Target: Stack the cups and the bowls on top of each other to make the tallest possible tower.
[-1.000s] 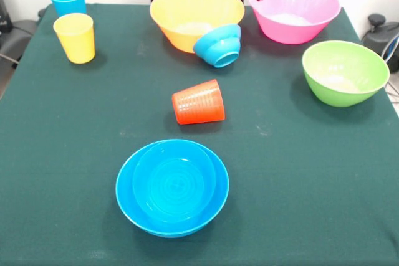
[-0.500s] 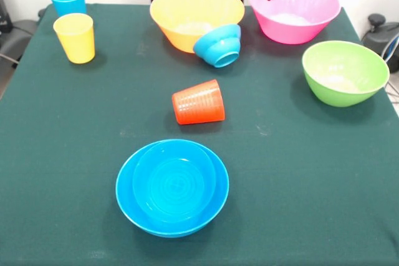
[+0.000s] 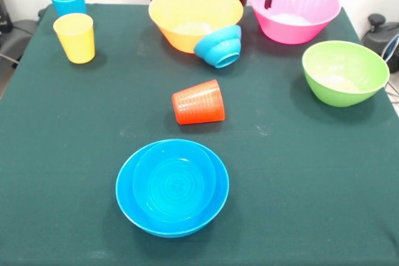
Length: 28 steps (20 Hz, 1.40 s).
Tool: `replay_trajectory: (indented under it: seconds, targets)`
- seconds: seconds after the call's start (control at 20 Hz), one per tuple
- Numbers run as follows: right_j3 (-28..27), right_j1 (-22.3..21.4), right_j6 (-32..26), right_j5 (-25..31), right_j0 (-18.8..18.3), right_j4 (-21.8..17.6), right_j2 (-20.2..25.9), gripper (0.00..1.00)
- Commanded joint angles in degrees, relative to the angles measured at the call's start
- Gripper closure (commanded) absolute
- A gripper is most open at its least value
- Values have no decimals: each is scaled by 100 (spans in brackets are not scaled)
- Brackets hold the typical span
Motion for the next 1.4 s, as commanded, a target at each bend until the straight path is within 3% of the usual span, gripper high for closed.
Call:
replay_trajectory:
  seconds: [0.05, 0.55, 1.05, 1.4]
  targets:
    - [-243, 301, 657, -464, -154, -197, 259, 0]
    - [229, 305, 1001, -955, 260, -210, 179, 0]
    - [144, -19, 986, -419, 366, 90, 240, 0]
    - [78, 10, 850, -340, 252, 11, 206, 0]
